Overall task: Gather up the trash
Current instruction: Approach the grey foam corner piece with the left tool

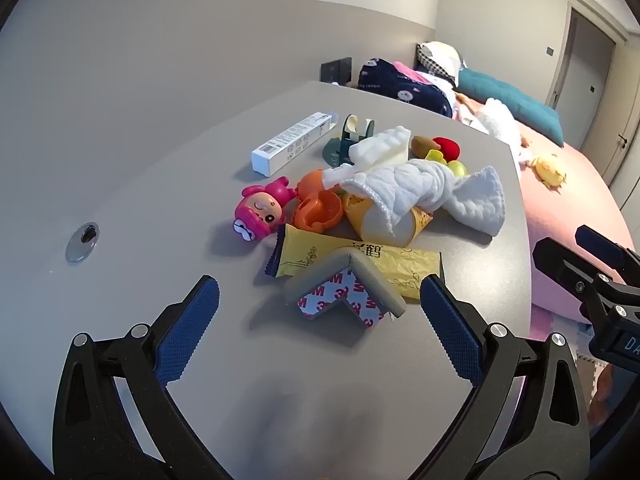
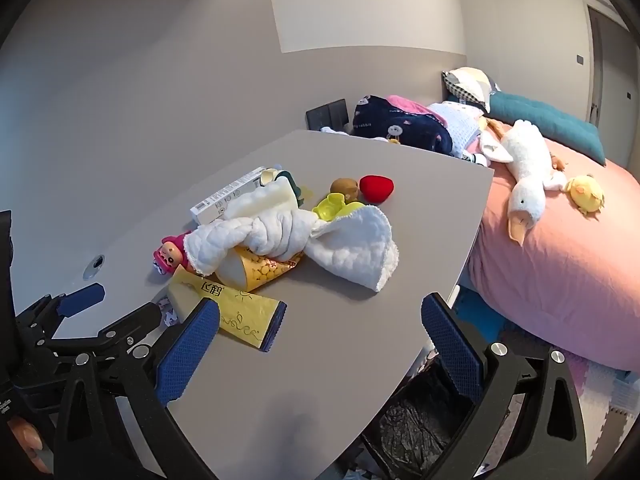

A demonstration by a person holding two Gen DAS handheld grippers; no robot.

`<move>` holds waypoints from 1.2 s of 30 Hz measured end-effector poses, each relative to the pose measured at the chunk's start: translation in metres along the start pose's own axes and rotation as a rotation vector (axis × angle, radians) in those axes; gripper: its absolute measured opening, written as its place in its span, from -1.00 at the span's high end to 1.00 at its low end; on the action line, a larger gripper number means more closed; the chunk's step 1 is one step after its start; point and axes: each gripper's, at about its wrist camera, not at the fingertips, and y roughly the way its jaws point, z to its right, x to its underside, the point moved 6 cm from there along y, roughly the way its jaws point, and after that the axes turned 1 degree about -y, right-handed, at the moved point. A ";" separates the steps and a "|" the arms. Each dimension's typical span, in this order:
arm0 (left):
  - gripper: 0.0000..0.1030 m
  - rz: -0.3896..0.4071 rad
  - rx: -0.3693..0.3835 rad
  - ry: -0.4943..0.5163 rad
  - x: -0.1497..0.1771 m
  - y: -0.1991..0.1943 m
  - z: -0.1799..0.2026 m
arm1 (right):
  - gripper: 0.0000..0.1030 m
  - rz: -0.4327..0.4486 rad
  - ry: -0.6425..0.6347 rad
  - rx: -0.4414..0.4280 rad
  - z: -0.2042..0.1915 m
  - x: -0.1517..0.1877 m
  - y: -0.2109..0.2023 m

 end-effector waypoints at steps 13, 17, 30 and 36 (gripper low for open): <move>-0.88 -0.001 -0.010 0.006 0.000 0.000 0.000 | -0.95 -0.004 0.005 0.002 0.000 0.000 0.001; -0.88 -0.001 -0.010 0.007 0.000 -0.001 0.001 | -0.95 -0.005 0.005 0.000 0.000 0.003 0.002; -0.88 -0.013 0.002 0.013 0.003 0.004 0.006 | -0.95 -0.015 0.005 0.004 0.001 0.005 0.004; -0.88 -0.013 0.001 0.013 0.003 0.005 0.006 | -0.95 -0.018 0.005 0.002 0.001 0.005 0.004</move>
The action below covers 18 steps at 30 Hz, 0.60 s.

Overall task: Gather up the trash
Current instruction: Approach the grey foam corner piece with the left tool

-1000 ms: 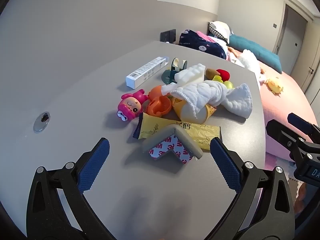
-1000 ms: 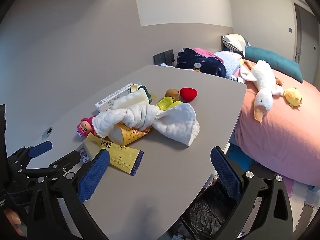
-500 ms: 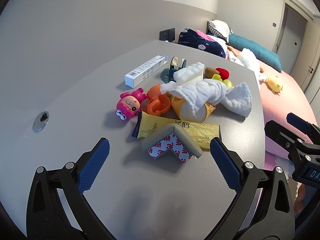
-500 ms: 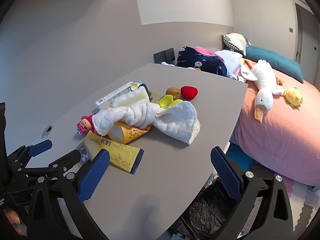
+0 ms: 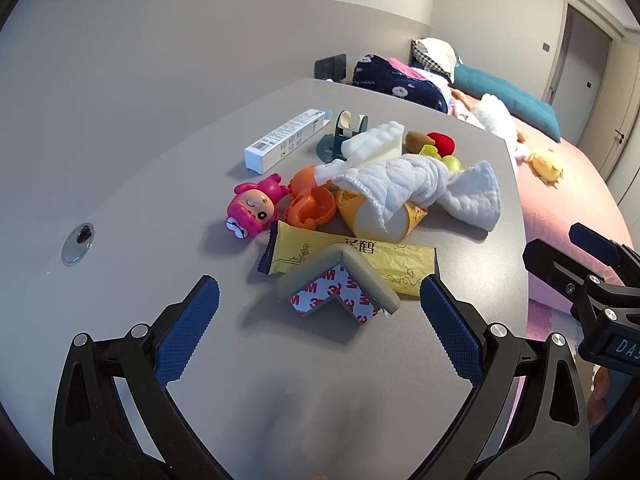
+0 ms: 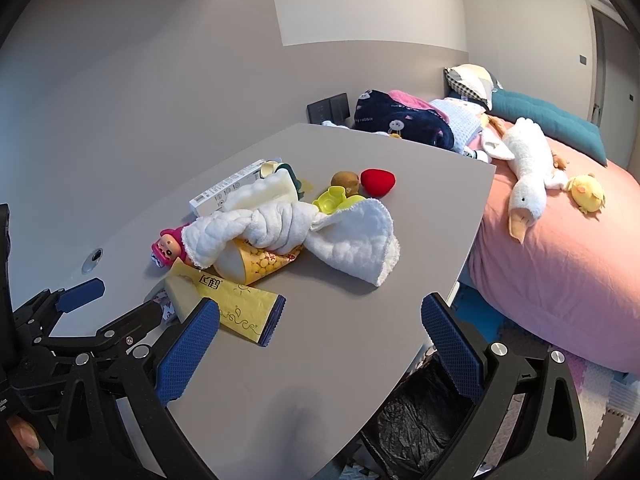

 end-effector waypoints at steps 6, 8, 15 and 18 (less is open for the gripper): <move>-0.88 -0.004 -0.005 0.000 0.001 0.002 -0.001 | -0.95 -0.002 0.001 0.000 0.000 0.000 0.002; -0.88 -0.005 -0.004 0.000 0.002 0.003 -0.001 | -0.95 -0.003 0.001 0.001 0.001 0.001 0.002; -0.88 -0.008 -0.003 0.003 0.003 0.004 -0.001 | -0.95 -0.017 0.006 0.002 0.006 0.003 0.007; -0.88 -0.006 -0.003 0.006 0.003 0.004 0.000 | -0.95 -0.016 0.007 0.001 0.006 0.003 0.006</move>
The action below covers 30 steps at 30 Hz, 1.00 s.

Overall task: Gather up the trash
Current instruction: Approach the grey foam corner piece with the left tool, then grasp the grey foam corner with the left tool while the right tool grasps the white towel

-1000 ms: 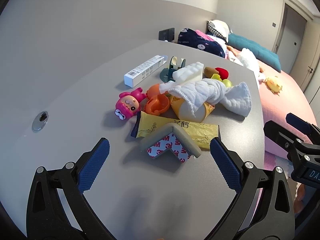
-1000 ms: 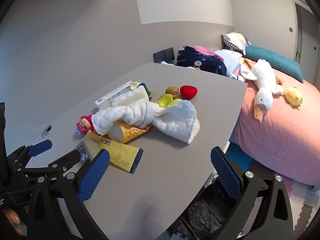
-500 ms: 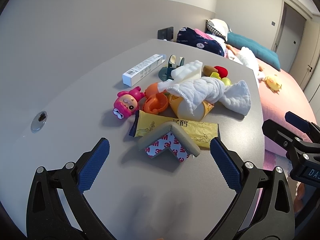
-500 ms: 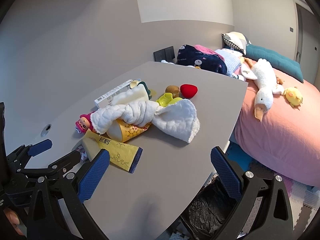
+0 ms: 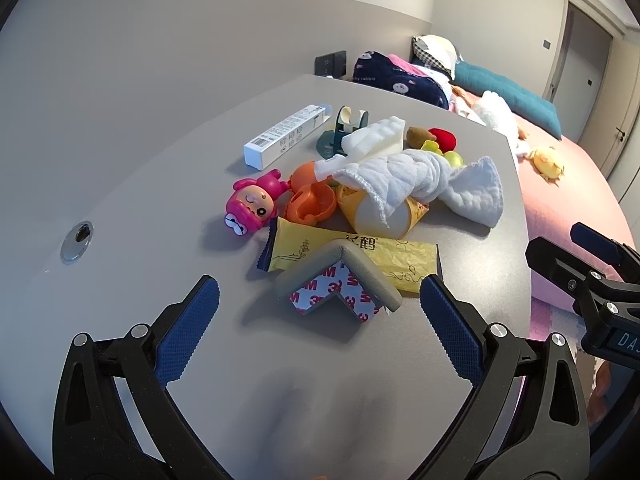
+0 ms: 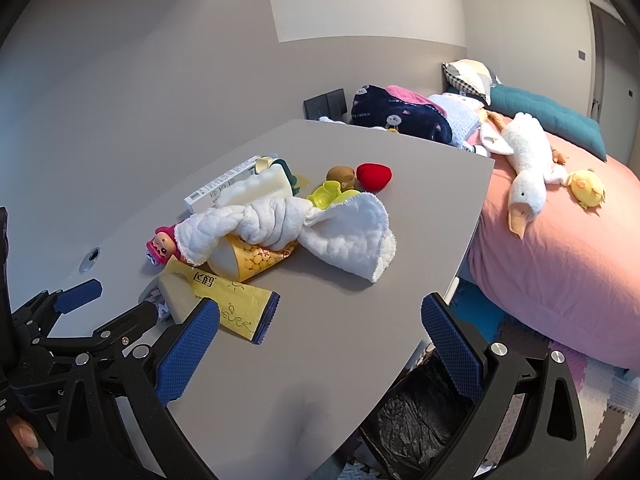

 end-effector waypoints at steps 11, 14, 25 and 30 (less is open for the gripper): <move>-0.88 0.000 0.006 0.004 -0.001 0.000 0.003 | -0.95 -0.002 -0.002 0.004 0.001 0.001 -0.002; -0.88 -0.001 0.007 0.010 -0.001 0.000 0.005 | -0.95 -0.004 0.004 0.001 0.003 0.001 -0.002; -0.88 -0.038 -0.012 0.044 -0.004 0.027 0.004 | -0.95 -0.007 0.024 -0.005 0.009 -0.004 0.008; -0.88 -0.059 -0.016 0.040 -0.007 0.041 -0.005 | -0.95 -0.014 0.008 -0.017 0.003 -0.011 0.020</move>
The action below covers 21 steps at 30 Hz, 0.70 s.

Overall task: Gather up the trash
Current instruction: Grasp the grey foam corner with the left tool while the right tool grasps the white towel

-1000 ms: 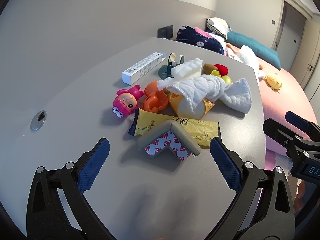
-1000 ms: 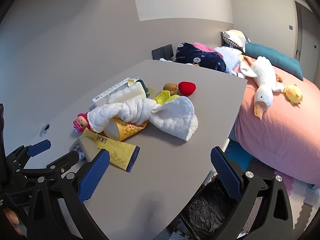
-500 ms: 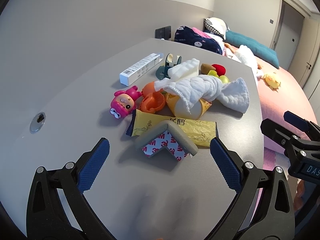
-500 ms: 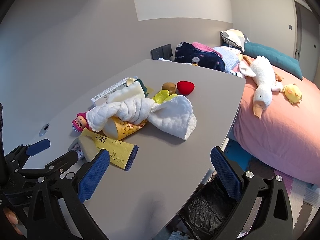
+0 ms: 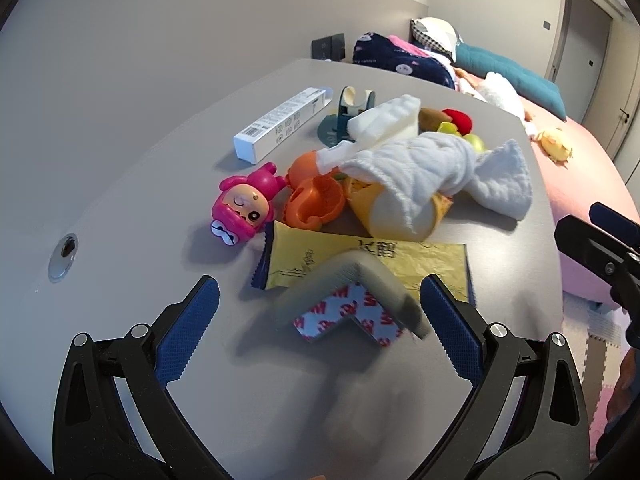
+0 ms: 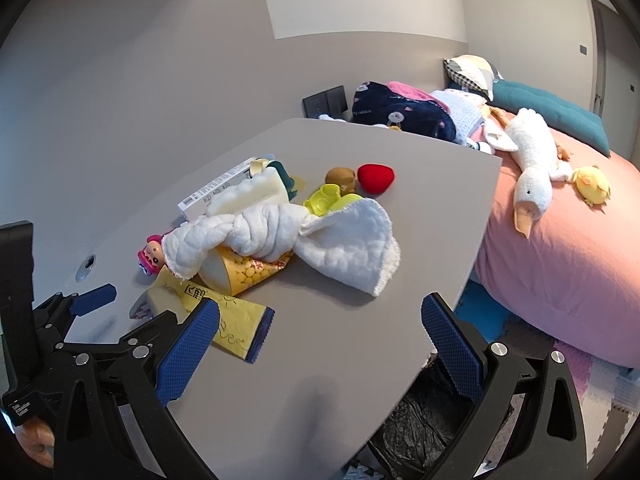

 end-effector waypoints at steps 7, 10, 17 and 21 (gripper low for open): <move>-0.88 -0.026 0.071 -0.035 -0.004 0.015 -0.007 | -0.95 0.001 -0.019 -0.028 -0.015 -0.015 0.020; -0.88 -0.036 0.107 -0.074 -0.002 0.019 -0.011 | -0.95 0.009 -0.030 -0.044 -0.022 -0.025 0.027; -0.56 -0.042 0.201 -0.130 0.005 0.018 -0.009 | -0.95 0.016 -0.081 -0.076 -0.041 -0.046 0.045; -0.35 -0.029 0.220 -0.132 0.007 0.014 -0.001 | -0.95 0.005 -0.106 -0.071 -0.051 -0.053 0.058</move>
